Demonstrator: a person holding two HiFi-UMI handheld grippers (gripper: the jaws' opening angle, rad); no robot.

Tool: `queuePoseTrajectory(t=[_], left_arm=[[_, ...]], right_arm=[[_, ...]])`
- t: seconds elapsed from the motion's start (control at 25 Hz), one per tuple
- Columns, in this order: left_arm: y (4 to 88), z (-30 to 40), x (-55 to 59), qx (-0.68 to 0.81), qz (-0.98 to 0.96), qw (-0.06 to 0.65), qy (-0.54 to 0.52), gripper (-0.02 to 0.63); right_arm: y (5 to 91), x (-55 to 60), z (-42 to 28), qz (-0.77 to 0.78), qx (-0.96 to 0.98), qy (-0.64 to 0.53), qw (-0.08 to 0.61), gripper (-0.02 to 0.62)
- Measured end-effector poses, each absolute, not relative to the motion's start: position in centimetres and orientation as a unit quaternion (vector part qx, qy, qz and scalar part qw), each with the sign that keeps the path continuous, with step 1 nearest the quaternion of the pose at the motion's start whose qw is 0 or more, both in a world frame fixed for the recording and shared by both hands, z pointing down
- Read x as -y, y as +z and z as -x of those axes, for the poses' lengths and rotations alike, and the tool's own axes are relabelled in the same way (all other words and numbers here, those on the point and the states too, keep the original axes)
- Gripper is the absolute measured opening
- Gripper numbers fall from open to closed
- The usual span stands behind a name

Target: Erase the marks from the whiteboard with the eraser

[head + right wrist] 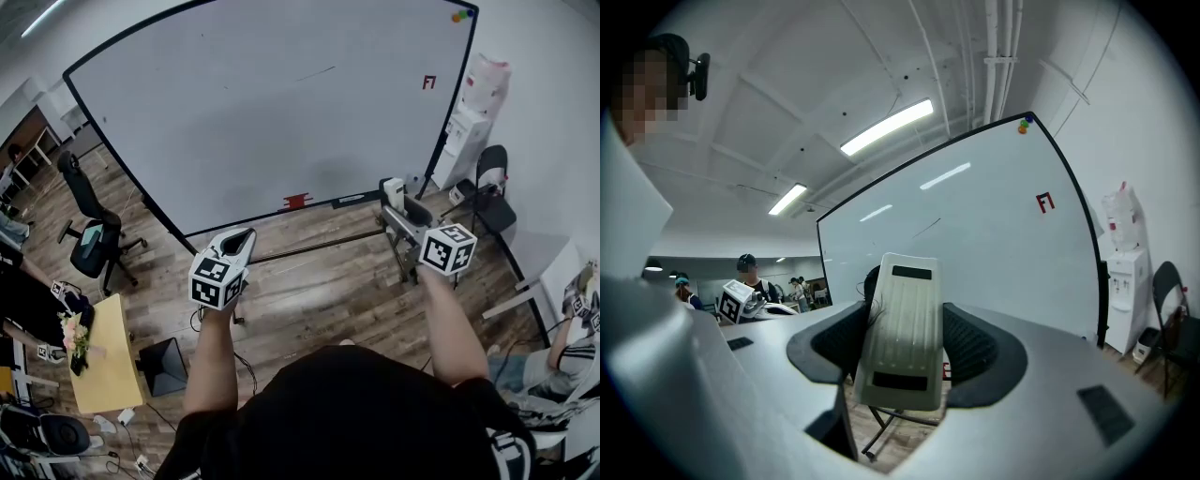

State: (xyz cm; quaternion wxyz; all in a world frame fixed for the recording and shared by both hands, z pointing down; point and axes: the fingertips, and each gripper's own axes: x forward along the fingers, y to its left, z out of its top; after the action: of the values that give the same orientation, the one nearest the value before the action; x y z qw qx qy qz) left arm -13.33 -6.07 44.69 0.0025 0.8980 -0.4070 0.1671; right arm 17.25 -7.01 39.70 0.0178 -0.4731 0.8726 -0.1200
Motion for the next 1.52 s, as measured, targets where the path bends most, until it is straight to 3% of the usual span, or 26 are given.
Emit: queuePoseTrajectory(t=[1.52], left_arm=[[46.8, 7.6, 16.2, 0.441, -0.877, 0.022, 0.192, 0.011]], right_arm=[[42.7, 19.1, -23.4, 0.446, -0.882, -0.152, -0.001, 0.25]])
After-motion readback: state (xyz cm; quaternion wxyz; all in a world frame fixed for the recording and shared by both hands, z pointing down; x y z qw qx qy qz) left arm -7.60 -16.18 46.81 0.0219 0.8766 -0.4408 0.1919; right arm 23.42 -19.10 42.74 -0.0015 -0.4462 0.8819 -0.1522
